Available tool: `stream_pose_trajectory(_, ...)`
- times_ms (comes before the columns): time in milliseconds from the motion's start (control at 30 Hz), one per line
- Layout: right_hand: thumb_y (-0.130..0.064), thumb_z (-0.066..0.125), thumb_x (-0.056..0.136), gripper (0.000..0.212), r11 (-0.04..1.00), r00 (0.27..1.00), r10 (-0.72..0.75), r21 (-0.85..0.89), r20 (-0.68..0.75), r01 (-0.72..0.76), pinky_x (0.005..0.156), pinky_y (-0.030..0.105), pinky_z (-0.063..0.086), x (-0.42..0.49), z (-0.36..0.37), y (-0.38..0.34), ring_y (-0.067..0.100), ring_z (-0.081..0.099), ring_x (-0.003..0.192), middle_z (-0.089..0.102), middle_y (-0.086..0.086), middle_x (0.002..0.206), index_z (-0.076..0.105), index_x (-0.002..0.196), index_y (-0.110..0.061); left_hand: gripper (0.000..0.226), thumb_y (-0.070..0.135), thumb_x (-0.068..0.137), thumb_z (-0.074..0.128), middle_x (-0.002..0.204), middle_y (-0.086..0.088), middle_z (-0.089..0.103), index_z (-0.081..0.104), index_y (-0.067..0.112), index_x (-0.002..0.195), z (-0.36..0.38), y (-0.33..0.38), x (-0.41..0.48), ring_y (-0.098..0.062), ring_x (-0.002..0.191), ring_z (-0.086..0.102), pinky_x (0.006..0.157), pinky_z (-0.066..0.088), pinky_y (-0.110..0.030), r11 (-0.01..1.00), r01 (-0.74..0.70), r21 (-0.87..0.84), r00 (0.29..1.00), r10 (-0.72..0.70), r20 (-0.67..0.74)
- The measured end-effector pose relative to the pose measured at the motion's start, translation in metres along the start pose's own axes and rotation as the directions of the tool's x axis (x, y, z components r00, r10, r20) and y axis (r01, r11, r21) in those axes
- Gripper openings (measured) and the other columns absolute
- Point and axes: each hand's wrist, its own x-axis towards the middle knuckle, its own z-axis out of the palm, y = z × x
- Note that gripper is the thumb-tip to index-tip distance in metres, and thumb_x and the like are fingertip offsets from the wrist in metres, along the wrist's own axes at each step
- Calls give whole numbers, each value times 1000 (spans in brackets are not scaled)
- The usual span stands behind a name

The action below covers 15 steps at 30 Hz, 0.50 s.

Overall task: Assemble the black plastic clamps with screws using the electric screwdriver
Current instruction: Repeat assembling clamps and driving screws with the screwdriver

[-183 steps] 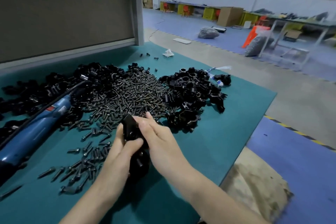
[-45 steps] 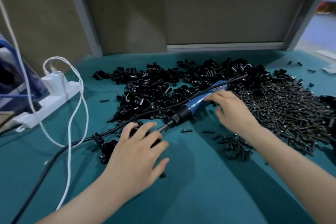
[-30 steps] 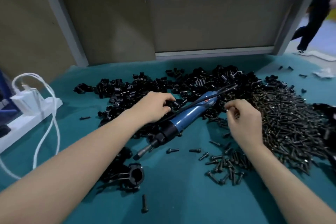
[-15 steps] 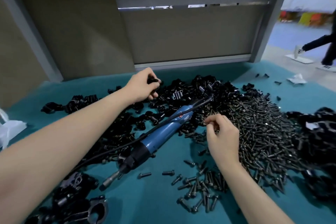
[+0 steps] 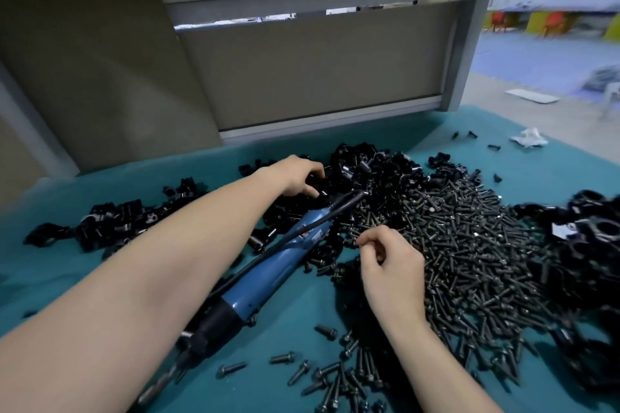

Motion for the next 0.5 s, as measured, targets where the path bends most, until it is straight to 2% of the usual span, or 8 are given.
stream_pose_trajectory(67,-3,54,88,23,1000,1000,14,6,2,-14,61,11,35,0,0,0,3,53,71,58,-13,75,63,77,-21,44,33,88,69,136,-6,54,56,25,129,-2,-7,-11,-28,125,47,100,39,-38,997,-20,-80,1000,20,-9)
stream_pose_trajectory(133,-3,53,89,23,1000,1000,25,12,6,-25,61,15,36,-1,-2,-1,4,53,71,58,-12,76,62,78,-22,31,27,89,70,124,-2,63,64,21,119,-4,-12,-27,-24,119,53,96,40,-32,990,-57,-131,992,41,-122)
stream_pose_trajectory(233,-1,52,91,20,998,999,-11,56,-49,14,67,28,46,-2,-9,-14,5,55,75,62,-4,83,64,86,-16,17,18,92,65,104,1,66,68,17,109,-19,-10,-64,-18,95,59,78,36,-22,977,-73,-200,942,2,-335)
stream_pose_trajectory(300,-3,55,92,14,987,993,-65,141,-103,79,71,29,50,0,-18,-33,8,57,77,63,-1,88,64,94,-15,12,16,92,64,94,1,66,67,20,102,-30,6,-98,-10,73,56,68,37,-20,915,-119,-385,874,-88,-478)
stream_pose_trajectory(333,-8,58,92,12,970,992,-94,215,-84,110,70,26,51,1,-23,-44,10,59,78,64,-1,91,63,99,-16,11,13,92,64,85,3,66,66,24,96,-32,19,-120,-6,62,54,63,40,-20,821,-191,-538,858,-127,-498)
stream_pose_trajectory(400,-18,64,92,18,914,982,-178,381,61,142,72,21,53,-3,-29,-70,12,65,84,65,-3,101,62,109,-20,22,8,92,63,65,10,63,64,28,86,-23,47,-169,-2,47,52,51,46,-19,507,-337,-793,867,-160,-471)
stream_pose_trajectory(467,-27,68,88,25,866,936,-241,493,258,87,72,24,55,-15,-33,-87,13,68,85,69,-5,101,63,112,-24,22,7,93,61,59,7,61,62,28,85,0,69,-218,-6,44,52,46,46,-20,132,-329,-935,915,-201,-350)
stream_pose_trajectory(500,-29,68,84,26,840,903,-254,541,346,30,67,23,55,-25,-34,-89,11,68,77,71,-6,95,64,109,-25,18,8,93,61,58,4,60,59,25,88,13,77,-238,-8,43,51,45,46,-21,-6,-293,-956,933,-219,-285)
